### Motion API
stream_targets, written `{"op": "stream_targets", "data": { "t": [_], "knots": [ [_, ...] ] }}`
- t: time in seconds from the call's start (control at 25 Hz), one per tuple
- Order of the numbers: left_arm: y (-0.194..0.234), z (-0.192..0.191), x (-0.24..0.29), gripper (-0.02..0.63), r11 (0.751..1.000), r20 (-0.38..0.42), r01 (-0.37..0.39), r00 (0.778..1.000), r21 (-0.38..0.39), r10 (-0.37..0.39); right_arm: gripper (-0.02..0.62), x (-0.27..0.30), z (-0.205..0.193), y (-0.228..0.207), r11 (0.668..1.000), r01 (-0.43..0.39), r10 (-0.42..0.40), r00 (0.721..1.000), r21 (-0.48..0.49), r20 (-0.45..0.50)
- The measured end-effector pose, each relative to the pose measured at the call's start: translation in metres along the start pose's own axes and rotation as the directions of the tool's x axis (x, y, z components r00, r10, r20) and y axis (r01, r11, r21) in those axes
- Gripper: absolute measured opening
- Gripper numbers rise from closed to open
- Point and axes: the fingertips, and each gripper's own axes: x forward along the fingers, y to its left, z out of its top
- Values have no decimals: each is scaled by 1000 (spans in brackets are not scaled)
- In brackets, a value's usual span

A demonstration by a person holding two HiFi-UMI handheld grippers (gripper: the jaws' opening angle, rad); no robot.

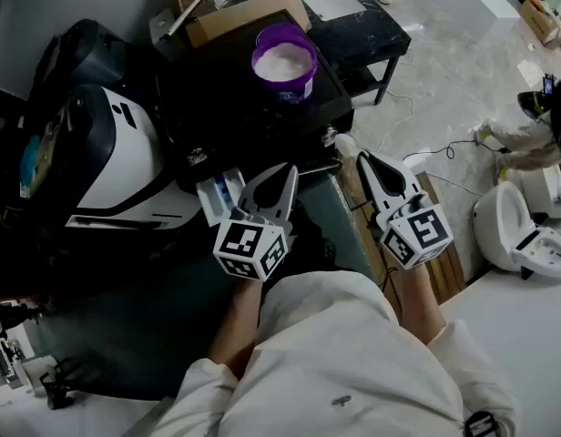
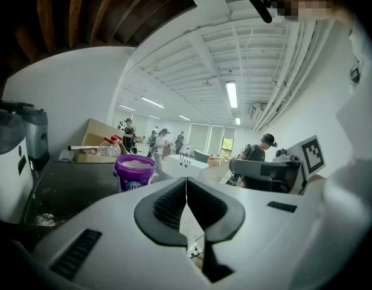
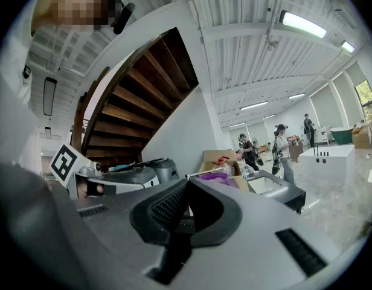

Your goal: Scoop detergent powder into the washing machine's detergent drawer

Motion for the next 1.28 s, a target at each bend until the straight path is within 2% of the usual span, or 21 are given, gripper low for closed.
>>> {"op": "stream_targets", "data": {
  "t": [0.32, 0.84, 1.28],
  "knots": [
    [1, 0, 1, 18, 1000, -3, 3, 1000, 2, -3, 8, 6, 2, 6, 999, -33, 33, 999, -16, 16],
    [17, 0, 16, 18, 1000, -12, 10, 1000, -10, -10, 9, 17, 0, -6, 1000, 0, 0, 1000, 15, 12],
    [40, 5, 48, 18, 999, -11, 23, 1000, -32, -23, 10, 53, 8, -27, 1000, 21, -21, 1000, 23, -2]
  ]
}}
